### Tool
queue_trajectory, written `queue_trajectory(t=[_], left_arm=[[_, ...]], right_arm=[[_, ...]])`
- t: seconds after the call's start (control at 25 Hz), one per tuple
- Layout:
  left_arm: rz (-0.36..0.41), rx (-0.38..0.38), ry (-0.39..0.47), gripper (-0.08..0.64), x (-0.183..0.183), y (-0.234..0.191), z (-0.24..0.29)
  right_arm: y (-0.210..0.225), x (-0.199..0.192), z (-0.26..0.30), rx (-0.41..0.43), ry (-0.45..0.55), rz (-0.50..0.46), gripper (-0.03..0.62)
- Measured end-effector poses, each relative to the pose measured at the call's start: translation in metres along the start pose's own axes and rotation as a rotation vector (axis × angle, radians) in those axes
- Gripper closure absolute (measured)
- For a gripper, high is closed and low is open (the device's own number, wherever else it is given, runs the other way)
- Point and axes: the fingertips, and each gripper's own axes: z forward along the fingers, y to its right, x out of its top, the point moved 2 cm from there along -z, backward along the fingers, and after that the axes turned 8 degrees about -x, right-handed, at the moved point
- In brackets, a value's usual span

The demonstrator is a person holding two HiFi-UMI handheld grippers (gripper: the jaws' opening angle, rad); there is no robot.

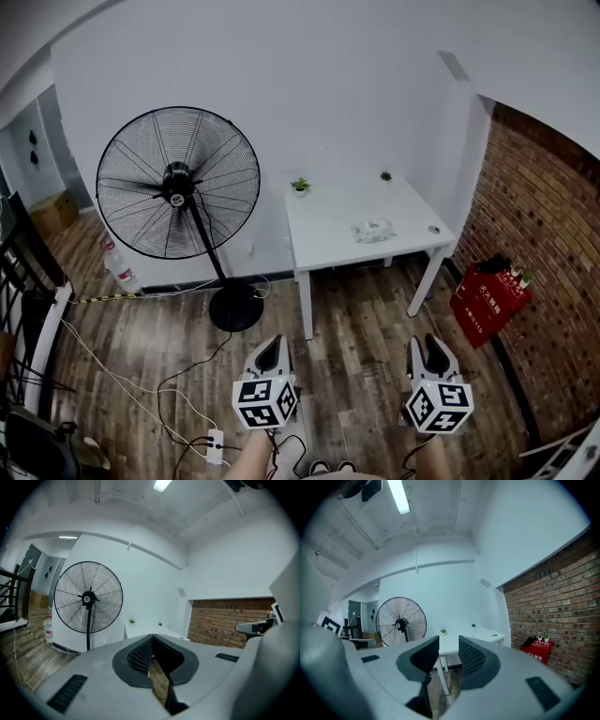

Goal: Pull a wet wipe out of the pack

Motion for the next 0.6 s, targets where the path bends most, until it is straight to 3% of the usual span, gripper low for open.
queue_trajectory(t=[0.6], left_arm=[[0.024, -0.032, -0.042, 0.558, -0.009, -0.006, 0.025]], right_arm=[[0.002, -0.017, 0.024, -0.016, -0.034, 0.029, 0.454]])
